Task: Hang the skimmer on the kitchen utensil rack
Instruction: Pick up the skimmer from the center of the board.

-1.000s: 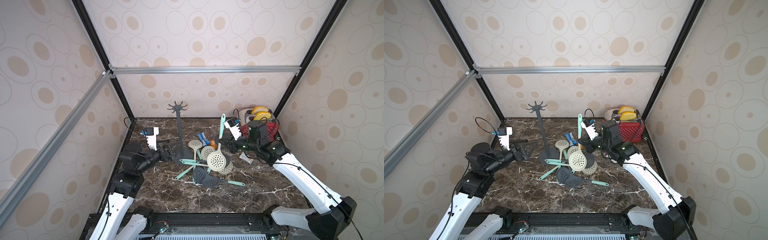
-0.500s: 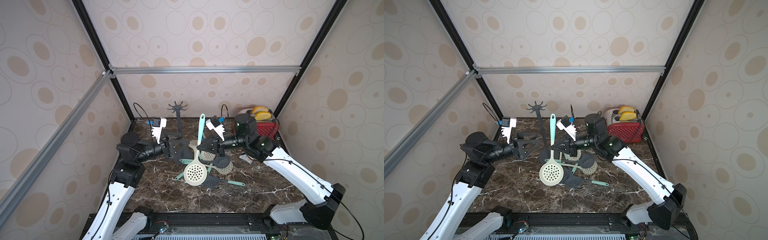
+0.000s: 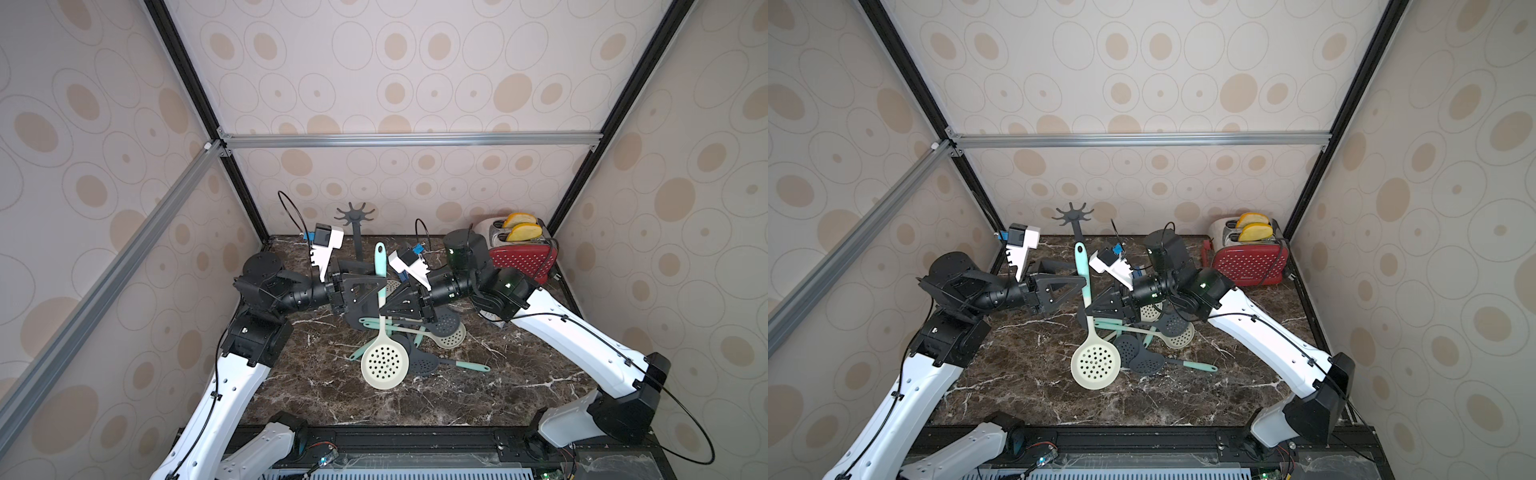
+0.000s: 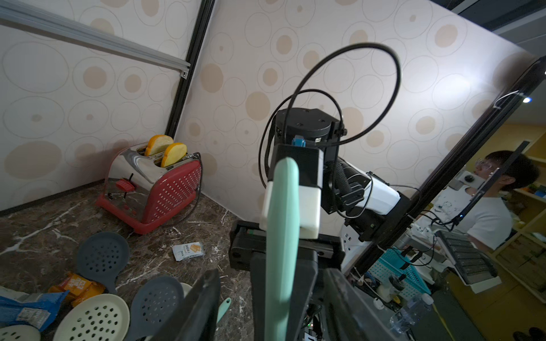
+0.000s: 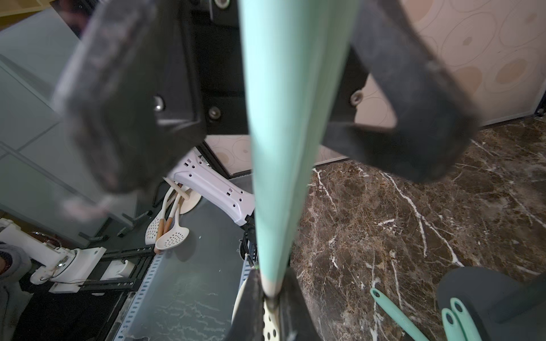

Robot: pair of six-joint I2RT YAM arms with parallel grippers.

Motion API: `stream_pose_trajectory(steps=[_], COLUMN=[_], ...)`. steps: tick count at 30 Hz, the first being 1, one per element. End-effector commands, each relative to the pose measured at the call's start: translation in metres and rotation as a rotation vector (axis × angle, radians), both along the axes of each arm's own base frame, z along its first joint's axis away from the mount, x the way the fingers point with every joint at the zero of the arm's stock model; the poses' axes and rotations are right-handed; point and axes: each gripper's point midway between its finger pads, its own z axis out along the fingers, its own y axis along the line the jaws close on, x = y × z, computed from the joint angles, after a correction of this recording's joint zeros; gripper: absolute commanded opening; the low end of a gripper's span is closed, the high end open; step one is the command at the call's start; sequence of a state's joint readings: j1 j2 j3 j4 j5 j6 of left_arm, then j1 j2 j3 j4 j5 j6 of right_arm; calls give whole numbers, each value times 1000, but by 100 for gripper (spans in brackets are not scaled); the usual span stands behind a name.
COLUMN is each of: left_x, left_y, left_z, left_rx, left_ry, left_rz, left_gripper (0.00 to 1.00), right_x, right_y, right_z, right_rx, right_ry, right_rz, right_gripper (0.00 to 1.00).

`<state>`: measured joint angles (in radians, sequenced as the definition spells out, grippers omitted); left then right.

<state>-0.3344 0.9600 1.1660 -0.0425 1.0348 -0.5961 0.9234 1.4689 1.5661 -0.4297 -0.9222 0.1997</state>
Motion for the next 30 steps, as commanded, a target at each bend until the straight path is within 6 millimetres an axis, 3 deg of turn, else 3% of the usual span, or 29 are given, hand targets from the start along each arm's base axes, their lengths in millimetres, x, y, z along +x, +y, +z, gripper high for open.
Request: stream_pose_trajectory(steps=[1, 6, 8, 10, 13, 15, 18, 21, 30], left_x=[-8, -8, -8, -4, 11, 22, 29, 31, 39], left_y=[-1, -2, -1, 3, 18, 29, 44, 52, 58], left_z=[16, 19, 21, 22, 20, 19, 20, 22, 10], left_rx=[-5, -8, -13, -9, -18, -46, -99, -123, -104], left_ry=[-59, -64, -64, -59, -19, 19, 52, 61, 93], left_rz=[-17, -16, -4, 47, 206, 311, 419, 470, 526], left_gripper=[45, 18, 0, 0, 0, 0, 0, 0, 0], right_x=[-8, -8, -5, 7, 41, 59, 81, 92, 87], right_y=[0, 1, 1, 1, -7, -15, -25, -22, 15], right_z=[15, 14, 14, 11, 8, 15, 25, 28, 47], right_rx=[32, 25, 17, -2, -17, 32, 102, 112, 165], right_ry=[-31, -31, -45, -94, -233, -333, -380, -409, -457], right_rz=[27, 22, -4, -100, -367, -539, -718, -771, -749], right_gripper=[0, 0, 0, 5, 60, 71, 73, 71, 58])
